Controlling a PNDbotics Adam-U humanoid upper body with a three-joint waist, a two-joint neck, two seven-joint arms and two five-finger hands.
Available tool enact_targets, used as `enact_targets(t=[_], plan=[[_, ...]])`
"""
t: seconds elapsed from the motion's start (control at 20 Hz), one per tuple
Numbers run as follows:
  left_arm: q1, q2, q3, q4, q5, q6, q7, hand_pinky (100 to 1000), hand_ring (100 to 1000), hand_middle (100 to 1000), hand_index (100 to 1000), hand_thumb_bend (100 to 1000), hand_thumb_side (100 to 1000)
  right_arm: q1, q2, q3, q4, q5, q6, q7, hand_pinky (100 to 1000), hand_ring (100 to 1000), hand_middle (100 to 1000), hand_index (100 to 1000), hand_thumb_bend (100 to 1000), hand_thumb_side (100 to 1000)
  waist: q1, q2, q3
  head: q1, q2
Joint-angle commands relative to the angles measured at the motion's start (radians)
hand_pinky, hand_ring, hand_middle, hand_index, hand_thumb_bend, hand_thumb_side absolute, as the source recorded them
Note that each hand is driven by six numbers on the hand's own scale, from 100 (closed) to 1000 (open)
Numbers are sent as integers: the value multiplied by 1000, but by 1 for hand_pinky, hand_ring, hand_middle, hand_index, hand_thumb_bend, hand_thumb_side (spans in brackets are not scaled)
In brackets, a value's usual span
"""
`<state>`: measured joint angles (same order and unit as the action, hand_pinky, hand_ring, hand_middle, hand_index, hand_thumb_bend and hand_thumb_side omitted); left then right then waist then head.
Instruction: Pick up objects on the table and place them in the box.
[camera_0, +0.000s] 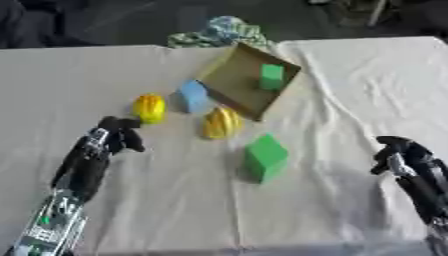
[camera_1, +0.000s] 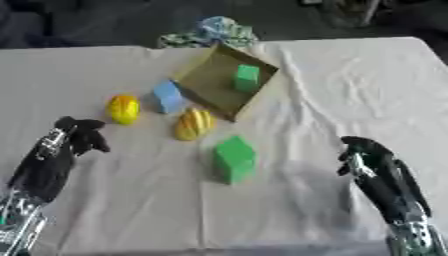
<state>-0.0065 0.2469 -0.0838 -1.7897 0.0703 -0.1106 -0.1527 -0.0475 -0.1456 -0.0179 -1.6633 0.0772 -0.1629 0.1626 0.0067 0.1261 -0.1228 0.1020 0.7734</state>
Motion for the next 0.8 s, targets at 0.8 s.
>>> enact_targets(t=[0.8], plan=[[-15,18,8,-23,-13,2,13,613,518,482,723,100,998,-9,-10,-1,-22,0,-3,4,497,422,480,741,100,549,3,5,0,-4,-3]])
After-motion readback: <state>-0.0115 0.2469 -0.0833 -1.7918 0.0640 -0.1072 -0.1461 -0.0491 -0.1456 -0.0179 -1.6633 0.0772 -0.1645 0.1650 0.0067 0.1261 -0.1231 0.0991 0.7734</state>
